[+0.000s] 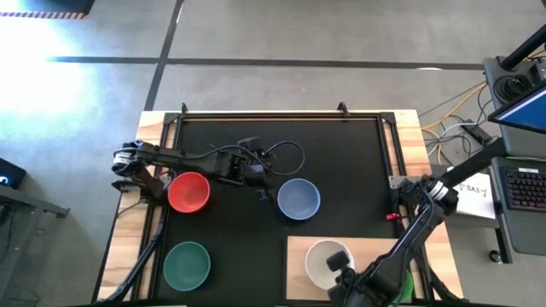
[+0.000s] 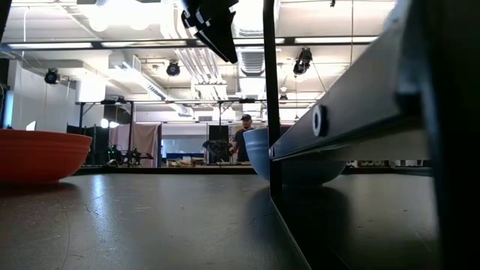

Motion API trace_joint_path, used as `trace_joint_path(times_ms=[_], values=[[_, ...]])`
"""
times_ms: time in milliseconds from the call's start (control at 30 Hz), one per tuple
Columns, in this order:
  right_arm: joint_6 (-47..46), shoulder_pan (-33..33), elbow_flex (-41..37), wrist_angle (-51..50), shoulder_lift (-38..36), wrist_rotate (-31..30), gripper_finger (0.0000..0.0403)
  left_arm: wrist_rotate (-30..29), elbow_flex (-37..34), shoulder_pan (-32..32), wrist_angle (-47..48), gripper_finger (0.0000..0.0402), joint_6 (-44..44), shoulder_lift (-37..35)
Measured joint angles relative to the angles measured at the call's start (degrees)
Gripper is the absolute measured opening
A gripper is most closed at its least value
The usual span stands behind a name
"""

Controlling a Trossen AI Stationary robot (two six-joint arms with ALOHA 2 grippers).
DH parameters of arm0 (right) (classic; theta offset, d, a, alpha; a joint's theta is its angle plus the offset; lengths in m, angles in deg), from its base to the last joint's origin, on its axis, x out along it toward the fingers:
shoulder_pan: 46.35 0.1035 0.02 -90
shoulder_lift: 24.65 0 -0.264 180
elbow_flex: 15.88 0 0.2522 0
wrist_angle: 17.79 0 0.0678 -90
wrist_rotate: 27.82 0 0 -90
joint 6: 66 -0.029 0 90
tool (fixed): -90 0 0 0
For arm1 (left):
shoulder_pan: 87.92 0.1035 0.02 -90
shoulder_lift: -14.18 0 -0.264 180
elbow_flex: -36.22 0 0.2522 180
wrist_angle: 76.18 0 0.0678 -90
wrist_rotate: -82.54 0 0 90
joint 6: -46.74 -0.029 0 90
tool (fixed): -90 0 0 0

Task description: Place and stack bowls onto a shelf

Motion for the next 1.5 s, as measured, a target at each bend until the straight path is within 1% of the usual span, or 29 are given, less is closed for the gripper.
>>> trace_joint_path(times_ms=[133, 233, 333, 467, 633, 733, 833, 900, 1000, 1033, 1067, 1133, 1267, 1400, 1500], values=[[-5.34, -0.01, 0.02, 0.88, -0.79, 0.16, 0.0013, 0.00, 0.00, 0.00, -0.02, 0.0192, 0.02, 0.00], [-7.33, -0.03, 0.02, 1.29, -0.79, 1.31, 0.0026, 0.00, 0.00, 0.00, -0.02, 0.0192, 0.39, 0.00], [-7.98, -0.06, 0.02, 2.40, -0.79, 2.90, 0.0046, 0.01, 0.00, 0.00, -0.04, 0.0192, 0.65, 0.00], [-7.97, -0.01, 0.02, 3.27, -1.26, 3.31, 0.0080, 0.00, 0.00, 0.00, -0.04, 0.0192, 0.69, 0.00], [-8.02, -0.05, 0.02, 3.22, -4.06, 4.80, 0.0113, 0.94, 0.00, 0.00, -0.08, 0.0192, 0.74, 0.00], [-8.28, -0.35, 0.02, 2.96, -6.68, 3.94, 0.0121, 5.82, -0.02, 0.00, -0.36, 0.0192, -2.72, 0.00], [-8.38, -0.85, 0.02, 2.29, -9.36, -0.21, 0.0123, 11.52, -0.89, 0.00, -1.42, 0.0192, -7.84, 0.00], [-8.19, -1.38, 0.02, 1.38, -11.13, -2.79, 0.0123, 18.03, -2.02, 0.02, -2.75, 0.0192, -12.47, 0.00], [-8.38, -1.82, -0.02, -0.28, -13.47, -6.65, 0.0123, 30.75, -5.18, -0.03, -9.14, 0.0192, -18.25, 0.00], [-8.38, -1.92, -0.02, -0.51, -13.94, -7.78, 0.0123, 34.23, -6.48, -0.05, -11.27, 0.0192, -19.76, 0.00], [-8.38, -2.05, -0.02, -0.75, -14.59, -8.54, 0.0123, 36.19, -7.89, -0.16, -13.20, 0.0192, -21.18, 0.00], [-8.36, -2.14, -0.02, -1.47, -15.43, -9.06, 0.0123, 37.11, -10.41, -0.48, -17.00, 0.0192, -24.30, 0.02], [-7.44, -2.16, -0.02, -3.04, -16.12, -9.61, 0.0123, 37.05, -14.98, -0.48, -22.41, 0.0186, -29.12, 0.02], [-7.02, -2.15, -0.02, -5.44, -16.07, -10.50, 0.0123, 37.05, -19.44, -0.42, -29.12, 0.0173, -30.65, 0.02], [-6.84, -2.28, -0.03, -7.43, -15.89, -10.98, 0.0123, 38.03, -22.01, -0.42, -35.83, 0.0164, -30.94, 0.02]])
